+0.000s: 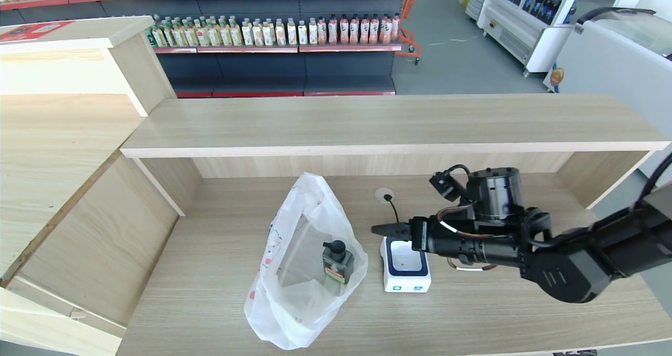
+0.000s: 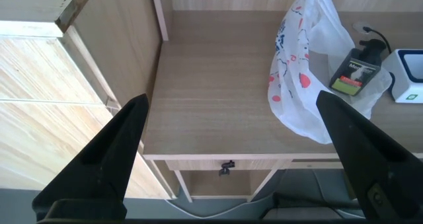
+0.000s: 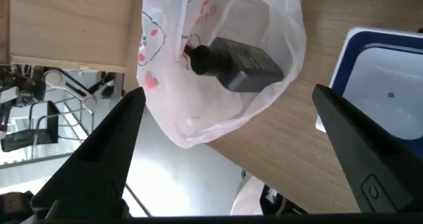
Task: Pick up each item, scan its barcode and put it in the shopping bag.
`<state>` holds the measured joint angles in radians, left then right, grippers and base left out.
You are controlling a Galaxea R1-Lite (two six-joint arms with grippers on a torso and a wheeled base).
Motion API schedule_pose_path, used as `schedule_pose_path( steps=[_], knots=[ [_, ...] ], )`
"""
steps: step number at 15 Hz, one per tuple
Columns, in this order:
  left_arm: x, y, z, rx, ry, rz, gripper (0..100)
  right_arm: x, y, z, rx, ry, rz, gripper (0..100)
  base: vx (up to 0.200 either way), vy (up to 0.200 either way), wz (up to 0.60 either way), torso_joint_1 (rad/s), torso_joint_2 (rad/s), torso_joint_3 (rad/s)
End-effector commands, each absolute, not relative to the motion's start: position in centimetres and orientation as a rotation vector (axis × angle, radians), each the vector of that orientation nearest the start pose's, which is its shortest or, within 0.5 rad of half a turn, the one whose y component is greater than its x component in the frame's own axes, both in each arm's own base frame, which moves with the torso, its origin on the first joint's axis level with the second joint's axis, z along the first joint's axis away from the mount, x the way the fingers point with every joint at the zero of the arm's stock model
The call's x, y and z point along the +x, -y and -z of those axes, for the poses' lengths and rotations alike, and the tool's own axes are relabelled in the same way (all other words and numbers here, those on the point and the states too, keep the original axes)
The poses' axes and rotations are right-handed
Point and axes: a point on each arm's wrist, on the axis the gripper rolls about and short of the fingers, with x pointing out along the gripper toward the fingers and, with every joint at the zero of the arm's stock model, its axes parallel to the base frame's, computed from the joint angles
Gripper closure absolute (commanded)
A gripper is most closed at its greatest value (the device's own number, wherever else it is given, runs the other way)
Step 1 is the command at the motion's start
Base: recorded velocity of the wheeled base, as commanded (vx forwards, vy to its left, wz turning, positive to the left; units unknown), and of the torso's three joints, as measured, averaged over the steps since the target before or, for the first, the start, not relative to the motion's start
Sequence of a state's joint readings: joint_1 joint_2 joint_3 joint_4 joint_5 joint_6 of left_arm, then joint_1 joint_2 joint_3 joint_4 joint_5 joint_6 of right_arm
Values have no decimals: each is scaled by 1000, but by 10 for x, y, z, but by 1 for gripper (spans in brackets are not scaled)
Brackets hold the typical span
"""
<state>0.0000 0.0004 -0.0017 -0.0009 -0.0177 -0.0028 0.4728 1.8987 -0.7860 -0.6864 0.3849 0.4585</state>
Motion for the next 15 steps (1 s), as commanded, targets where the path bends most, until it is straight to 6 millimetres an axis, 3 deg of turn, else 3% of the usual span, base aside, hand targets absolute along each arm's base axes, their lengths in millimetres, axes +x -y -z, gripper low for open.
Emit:
schedule_pose_path(
  steps=[1, 3, 6, 11, 13, 15],
  knots=[
    [-23, 0, -76, -3, 3, 17, 0, 244, -89, -155, 308, -465, -630, 0, 0, 0, 0, 0, 0, 0],
    [-23, 0, -76, -3, 3, 18, 0, 231, -56, -162, 86, -348, -535, 0, 0, 0, 0, 0, 0, 0],
    [-23, 0, -76, -3, 3, 18, 0, 214, -37, -180, 34, -251, -411, 0, 0, 0, 0, 0, 0, 0],
    [-23, 0, -76, -3, 3, 17, 0, 189, -28, -171, 92, -286, -376, 0, 0, 0, 0, 0, 0, 0],
    [-23, 0, -76, -6, 3, 17, 0, 189, -25, -170, 96, -298, -358, 0, 0, 0, 0, 0, 0, 0],
    [-23, 0, -76, -2, 3, 18, 0, 189, -23, -169, 105, -303, -345, 0, 0, -200, 0, 2, 2, 5]
  ],
)
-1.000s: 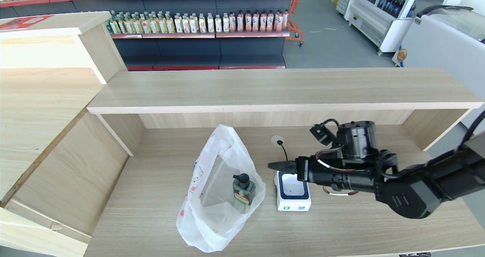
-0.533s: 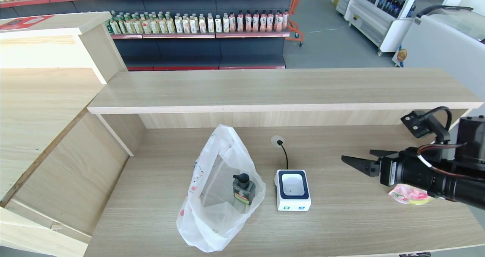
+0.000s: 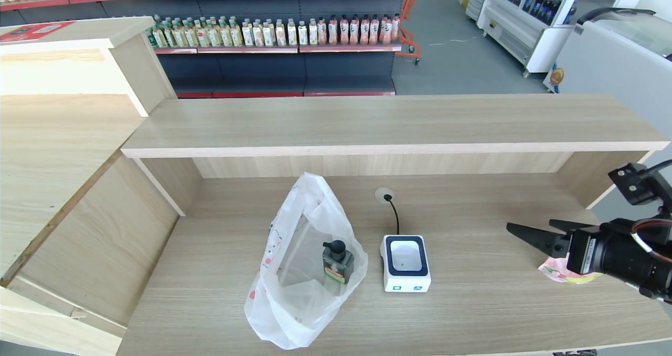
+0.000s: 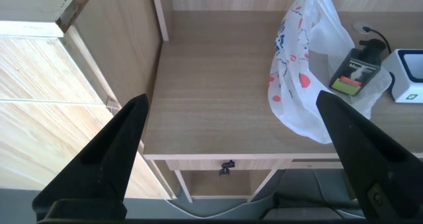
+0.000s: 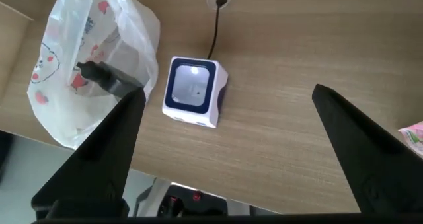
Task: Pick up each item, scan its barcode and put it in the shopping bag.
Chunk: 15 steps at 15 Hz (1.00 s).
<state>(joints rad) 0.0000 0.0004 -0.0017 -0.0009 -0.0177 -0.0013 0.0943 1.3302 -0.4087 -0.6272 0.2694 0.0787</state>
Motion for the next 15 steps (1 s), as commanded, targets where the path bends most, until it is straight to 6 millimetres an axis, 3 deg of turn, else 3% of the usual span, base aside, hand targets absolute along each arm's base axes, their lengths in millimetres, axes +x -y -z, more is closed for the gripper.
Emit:
schedule_pose_path(
  steps=[1, 6, 15],
  knots=[
    [-23, 0, -76, 0, 3, 17, 0, 188, -21, -169, 128, -314, -333, 0, 0, -200, 0, 2, 7, 12],
    [-23, 0, -76, 0, 3, 17, 0, 182, -20, -175, 284, -386, -299, 0, 0, -200, 0, 0, 2, 2],
    [-23, 0, -76, -3, 3, 15, 0, 172, -20, -178, 394, -437, -273, 0, 0, -200, 0, 2, 3, 3]
  ],
)
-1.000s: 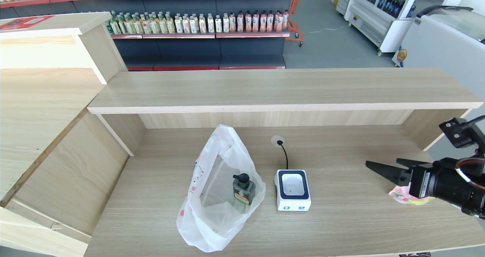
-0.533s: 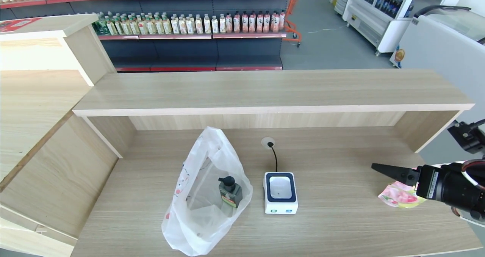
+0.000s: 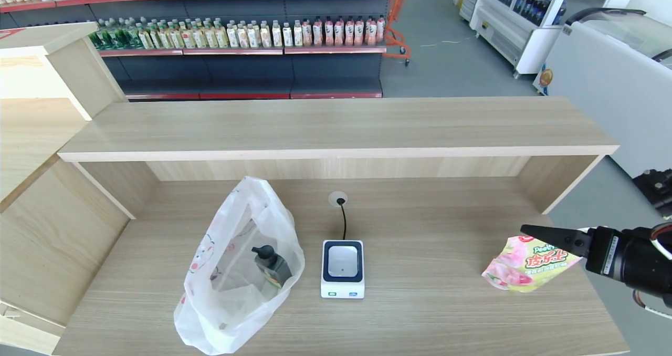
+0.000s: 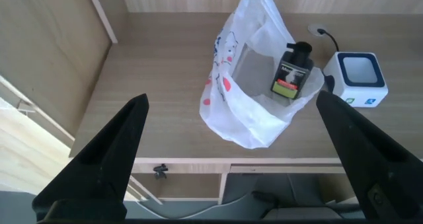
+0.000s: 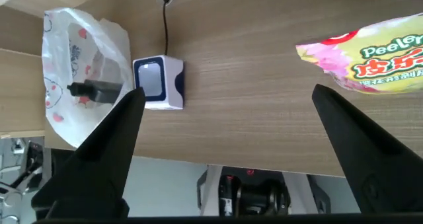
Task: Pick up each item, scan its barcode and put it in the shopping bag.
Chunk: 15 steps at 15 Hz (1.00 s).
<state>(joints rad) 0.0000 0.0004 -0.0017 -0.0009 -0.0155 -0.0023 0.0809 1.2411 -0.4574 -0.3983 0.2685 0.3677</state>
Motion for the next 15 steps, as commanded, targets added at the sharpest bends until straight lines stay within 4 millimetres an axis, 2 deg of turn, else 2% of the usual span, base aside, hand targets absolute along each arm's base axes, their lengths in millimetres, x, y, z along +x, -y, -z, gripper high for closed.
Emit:
schedule_pose_path(
  steps=[1, 3, 9, 12, 15],
  knots=[
    [-23, 0, -76, -3, 3, 15, 0, 172, -20, -177, 425, -452, -264, 0, 0, -200, 0, 2, 2, 2],
    [-23, 0, -76, -3, 3, 17, 0, 174, -20, -182, 469, -467, -249, 0, 0, -200, 0, 7, 0, 0],
    [-23, 0, -76, -3, 3, 17, 0, 183, -20, -201, 651, -612, -7, 0, 0, 0, 0, 0, 0, 0],
    [-23, 0, -76, -3, 3, 17, 0, 198, -19, -201, 690, -609, 122, 0, 0, 0, 0, 0, 0, 0],
    [-23, 0, -76, -3, 3, 17, 0, 215, -21, -193, 746, -650, 168, 0, 0, 0, 0, 0, 0, 0]
  ],
)
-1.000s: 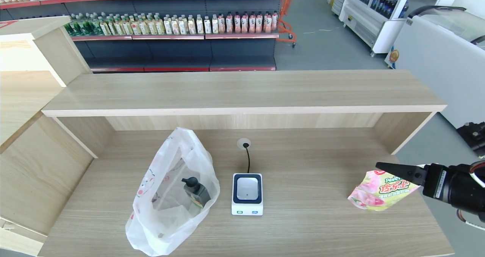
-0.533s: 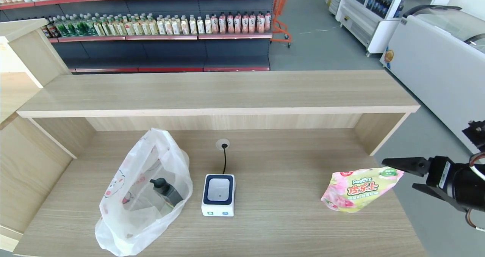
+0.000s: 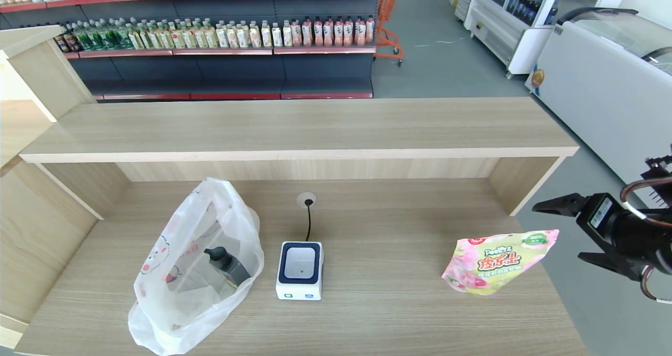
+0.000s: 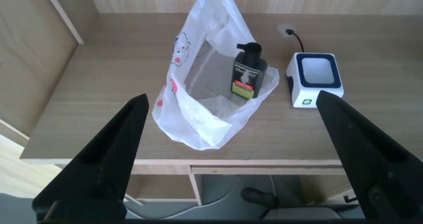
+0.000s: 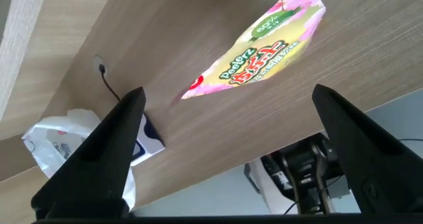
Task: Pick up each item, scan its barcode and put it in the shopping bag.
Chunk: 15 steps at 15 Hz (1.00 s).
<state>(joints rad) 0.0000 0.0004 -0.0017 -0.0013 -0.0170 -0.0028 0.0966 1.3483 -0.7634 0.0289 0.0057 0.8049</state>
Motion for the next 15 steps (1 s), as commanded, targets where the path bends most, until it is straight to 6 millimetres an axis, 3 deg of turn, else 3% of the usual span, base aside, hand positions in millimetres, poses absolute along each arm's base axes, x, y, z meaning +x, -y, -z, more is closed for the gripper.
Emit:
schedule_pose_path(
  steps=[1, 7, 9, 12, 15],
  knots=[
    [-23, 0, -76, -5, 3, 17, 0, 226, -22, -181, 784, -698, 212, 0, 0, 0, 0, 0, 0, 0],
    [-23, 0, -76, -5, 3, 17, 0, 266, -24, -135, 741, -782, 356, 0, 0, 0, 0, 0, 0, 0],
    [-23, 0, -76, -3, 3, 17, 0, 285, -26, -110, 728, -808, 366, 0, 0, 0, 0, 0, 0, 0],
    [-23, 0, -76, -3, 3, 17, 0, 297, -36, -87, 698, -865, 360, 0, 0, 0, 0, 0, 0, 0],
    [-23, 0, -76, -3, 3, 17, 0, 306, -45, -77, 690, -843, 324, 0, 0, 0, 0, 0, 0, 0]
  ],
)
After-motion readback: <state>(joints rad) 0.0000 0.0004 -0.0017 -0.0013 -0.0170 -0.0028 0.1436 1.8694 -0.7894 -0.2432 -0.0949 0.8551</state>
